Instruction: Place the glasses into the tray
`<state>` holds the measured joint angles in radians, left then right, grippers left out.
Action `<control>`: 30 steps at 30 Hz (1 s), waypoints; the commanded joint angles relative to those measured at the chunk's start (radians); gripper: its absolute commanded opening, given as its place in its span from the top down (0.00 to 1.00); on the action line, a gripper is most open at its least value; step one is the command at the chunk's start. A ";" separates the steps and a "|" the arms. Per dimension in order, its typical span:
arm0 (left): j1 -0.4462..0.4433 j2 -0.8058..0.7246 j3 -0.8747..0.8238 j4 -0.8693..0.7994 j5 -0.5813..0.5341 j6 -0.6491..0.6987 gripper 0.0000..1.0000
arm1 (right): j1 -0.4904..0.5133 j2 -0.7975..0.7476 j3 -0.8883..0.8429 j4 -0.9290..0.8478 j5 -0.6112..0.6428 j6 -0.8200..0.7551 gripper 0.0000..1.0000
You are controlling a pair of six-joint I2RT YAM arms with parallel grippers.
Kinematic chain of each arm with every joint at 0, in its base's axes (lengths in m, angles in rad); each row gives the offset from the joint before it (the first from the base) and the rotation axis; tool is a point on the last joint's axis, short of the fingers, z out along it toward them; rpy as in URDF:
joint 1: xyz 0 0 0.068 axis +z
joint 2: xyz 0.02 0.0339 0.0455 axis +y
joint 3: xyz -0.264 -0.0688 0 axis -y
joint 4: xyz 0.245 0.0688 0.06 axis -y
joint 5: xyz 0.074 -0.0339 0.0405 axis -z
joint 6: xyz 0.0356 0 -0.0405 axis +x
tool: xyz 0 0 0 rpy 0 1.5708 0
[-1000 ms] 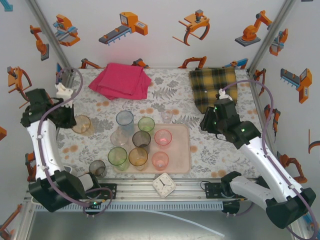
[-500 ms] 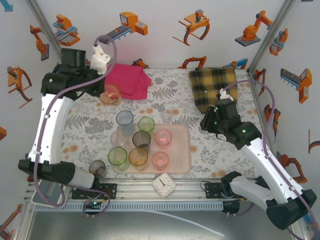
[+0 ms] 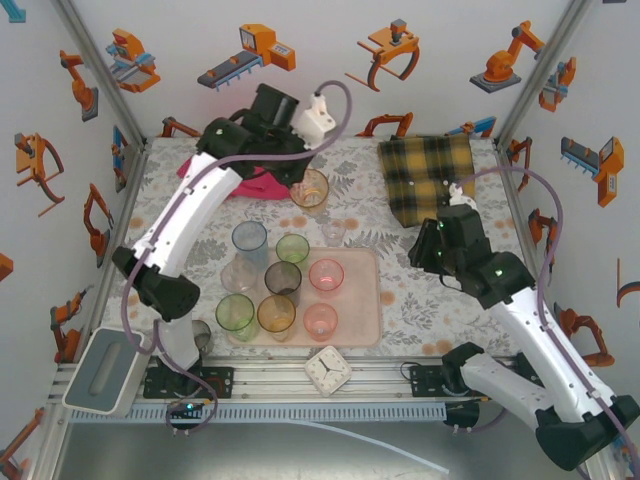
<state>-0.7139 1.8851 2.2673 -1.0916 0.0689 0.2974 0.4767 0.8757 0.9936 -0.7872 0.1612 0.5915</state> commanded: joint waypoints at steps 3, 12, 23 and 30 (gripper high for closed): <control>-0.063 0.108 0.089 0.005 0.035 -0.027 0.90 | -0.007 -0.045 0.031 -0.077 0.051 0.023 0.59; -0.115 0.233 0.096 0.047 0.079 -0.064 0.92 | -0.006 -0.088 0.042 -0.137 0.079 0.020 0.59; -0.150 0.268 -0.041 0.133 0.073 -0.059 0.93 | -0.007 -0.072 0.028 -0.130 0.078 0.014 0.59; -0.154 0.249 -0.184 0.237 0.052 -0.047 0.93 | -0.007 -0.066 0.016 -0.117 0.078 0.013 0.59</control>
<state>-0.8658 2.1487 2.1162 -0.9180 0.1242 0.2481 0.4744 0.8078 1.0080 -0.9096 0.2260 0.6025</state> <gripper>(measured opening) 0.121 0.405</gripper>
